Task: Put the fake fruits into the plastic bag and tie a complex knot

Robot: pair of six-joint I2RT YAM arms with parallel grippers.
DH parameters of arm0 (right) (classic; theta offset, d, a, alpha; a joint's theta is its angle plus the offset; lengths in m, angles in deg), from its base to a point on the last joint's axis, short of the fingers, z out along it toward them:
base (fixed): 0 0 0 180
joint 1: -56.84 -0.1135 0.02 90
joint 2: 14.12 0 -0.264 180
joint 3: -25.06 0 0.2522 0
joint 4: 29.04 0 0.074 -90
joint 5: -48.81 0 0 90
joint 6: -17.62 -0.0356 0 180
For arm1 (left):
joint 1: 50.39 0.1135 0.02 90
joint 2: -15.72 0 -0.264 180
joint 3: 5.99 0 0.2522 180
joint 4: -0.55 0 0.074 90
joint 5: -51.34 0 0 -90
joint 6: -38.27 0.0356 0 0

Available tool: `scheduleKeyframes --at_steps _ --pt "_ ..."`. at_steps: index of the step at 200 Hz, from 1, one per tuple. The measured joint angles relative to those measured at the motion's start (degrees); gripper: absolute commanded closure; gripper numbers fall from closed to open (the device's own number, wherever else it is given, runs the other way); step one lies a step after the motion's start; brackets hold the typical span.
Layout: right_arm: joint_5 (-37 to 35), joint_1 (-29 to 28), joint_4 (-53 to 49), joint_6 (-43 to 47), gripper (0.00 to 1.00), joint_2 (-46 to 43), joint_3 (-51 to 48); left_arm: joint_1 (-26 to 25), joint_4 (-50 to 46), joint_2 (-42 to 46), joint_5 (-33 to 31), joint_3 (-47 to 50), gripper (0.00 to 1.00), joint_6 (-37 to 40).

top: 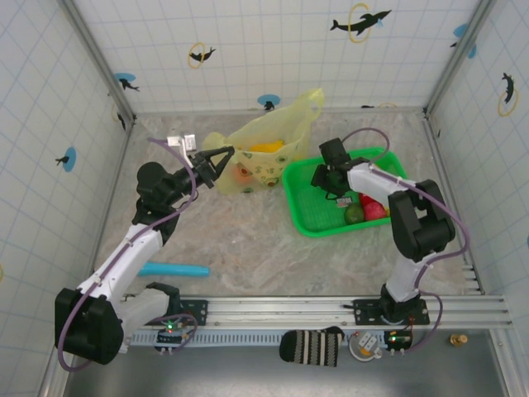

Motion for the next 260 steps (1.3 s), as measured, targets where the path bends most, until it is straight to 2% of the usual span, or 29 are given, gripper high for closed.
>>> scheduleKeyframes --at_steps 8,25,38,72,100,138,177,209,260 --pt "0.5 0.1 -0.1 1.1 0.50 -1.8 -0.9 0.0 0.0 0.0 0.0 0.0 1.00 0.0" --pt "1.7 0.3 -0.2 3.1 0.52 -5.4 -3.3 0.0 0.0 0.0 0.0 0.0 1.00 0.0" --pt "3.2 0.7 -0.2 4.3 0.57 -7.6 -5.0 0.0 0.0 0.0 0.0 0.0 1.00 0.0" --pt "8.3 2.8 -0.4 6.1 0.51 -10.3 -7.5 0.0 0.0 0.0 0.0 0.0 1.00 0.0" --pt "9.9 3.2 -2.0 8.4 0.50 -10.5 -7.1 0.0 0.0 0.0 0.0 0.0 1.00 0.0" --pt "10.9 1.5 -2.9 13.2 0.50 -15.3 -2.5 0.0 0.0 0.0 0.0 0.0 1.00 0.0" --pt "10.8 -5.9 1.2 17.4 0.50 -19.0 8.4 0.0 0.0 0.0 0.0 0.0 1.00 0.0" --pt "11.1 -8.4 3.0 18.1 0.50 -14.7 18.3 0.0 0.2 0.0 0.0 0.0 1.00 0.0" --pt "9.8 -10.4 3.5 16.7 0.49 2.5 29.9 0.0 0.5 0.0 0.4 0.0 1.00 0.0"
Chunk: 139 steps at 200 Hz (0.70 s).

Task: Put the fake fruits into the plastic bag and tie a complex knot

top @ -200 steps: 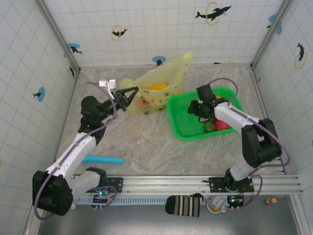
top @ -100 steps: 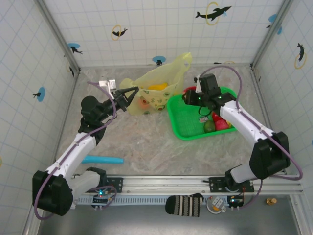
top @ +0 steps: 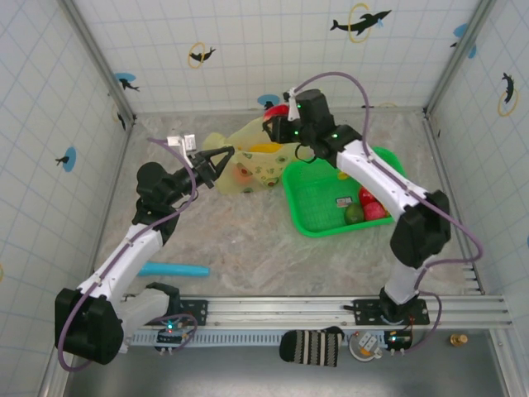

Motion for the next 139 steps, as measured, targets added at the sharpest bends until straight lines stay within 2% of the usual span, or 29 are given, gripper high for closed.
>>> scheduleKeyframes --at_steps 21,39,69,87,92,99,139 --pt "-0.3 -0.8 -0.4 -0.7 0.47 2.4 -1.2 0.0 0.2 0.0 0.1 0.0 1.00 0.0" --pt "-0.6 -1.5 -0.2 -1.1 0.42 2.4 -3.5 0.0 0.2 0.0 0.1 0.0 1.00 0.0" --pt "-1.0 -2.1 -0.1 -1.2 0.19 2.4 -4.3 0.0 0.7 0.0 0.3 0.0 1.00 0.0" --pt "-1.3 -2.1 -0.1 -1.2 0.12 2.4 -4.3 0.0 0.7 0.0 0.3 0.0 1.00 -0.2" --pt "-1.5 -2.1 -0.2 -0.9 0.05 2.4 -4.3 0.0 0.7 0.0 0.3 0.0 1.00 -0.2" --pt "-1.5 -2.1 -0.2 -1.0 0.01 2.4 -4.3 0.0 0.7 0.0 0.3 0.0 1.00 -0.2" --pt "-2.1 -2.1 -0.4 -0.5 0.00 2.2 -4.3 0.0 0.7 0.0 0.3 0.0 1.00 -0.2"
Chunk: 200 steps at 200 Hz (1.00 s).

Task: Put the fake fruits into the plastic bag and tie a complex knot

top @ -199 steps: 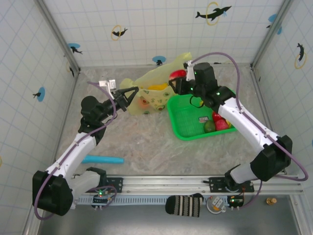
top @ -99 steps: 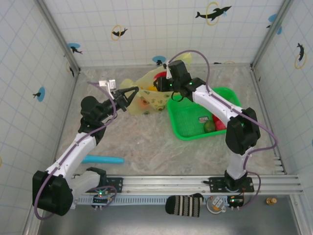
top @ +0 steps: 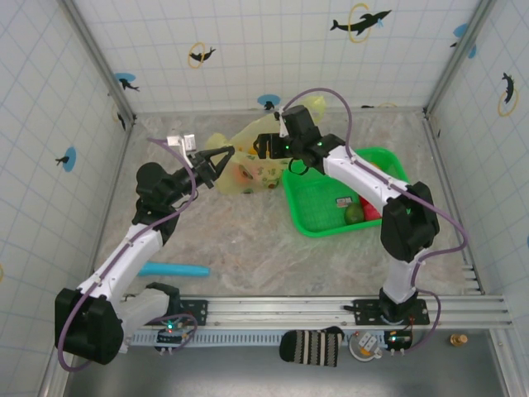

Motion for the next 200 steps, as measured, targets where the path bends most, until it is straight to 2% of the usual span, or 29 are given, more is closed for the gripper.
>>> scheduleKeyframes --at_steps 39,72,98,141,156,179,200 --pt "-2.4 -0.9 1.4 2.7 0.00 -5.0 -2.6 0.0 0.0 0.0 0.0 0.0 1.00 0.0" --pt "-2.1 -1.3 6.3 4.5 0.00 -22.1 -16.0 0.0 0.0 0.0 0.0 0.0 1.00 0.0" --pt "-2.0 0.4 6.5 6.1 0.08 -32.2 -20.0 0.0 0.0 0.0 0.0 0.2 1.00 0.0" --pt "-14.2 2.4 -5.8 8.2 0.18 -39.1 -21.7 0.0 0.2 0.0 0.0 0.5 1.00 0.0" --pt "-17.2 5.5 -11.6 7.5 0.15 -39.4 -24.7 0.0 0.2 0.0 0.0 0.5 1.00 0.0" --pt "-17.7 11.1 -21.6 6.5 0.07 -37.3 -27.5 0.0 0.2 0.0 0.0 0.5 1.00 0.0" --pt "-17.9 12.2 -27.2 6.1 0.01 -34.4 -28.6 -0.1 0.2 0.0 0.0 0.5 1.00 0.0"
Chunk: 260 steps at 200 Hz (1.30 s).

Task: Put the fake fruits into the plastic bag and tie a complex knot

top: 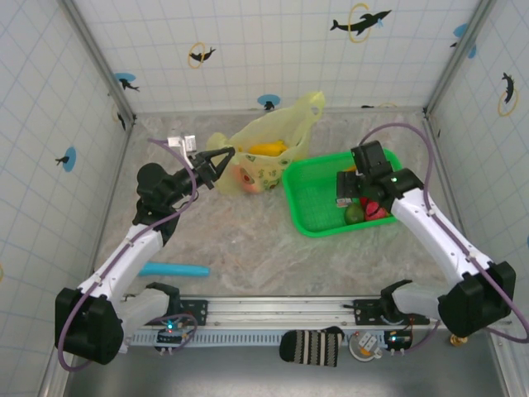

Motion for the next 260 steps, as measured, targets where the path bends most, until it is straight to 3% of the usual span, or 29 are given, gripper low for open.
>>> scheduleKeyframes --at_steps 56,161,226,260 --pt "-2.4 1.9 -3.8 -5.0 0.02 4.4 -4.9 0.0 0.0 0.0 0.0 0.0 1.00 0.0" --pt "-5.2 4.9 0.8 -8.2 0.02 10.2 -8.3 0.0 0.0 0.0 0.0 0.0 1.00 0.0" --pt "-0.8 8.2 8.8 -10.2 0.02 14.1 -8.5 0.0 0.0 0.0 0.0 0.0 1.00 0.0" --pt "6.4 8.3 10.6 -11.2 0.03 17.2 -8.8 0.0 0.0 0.0 0.0 0.0 1.00 0.0"
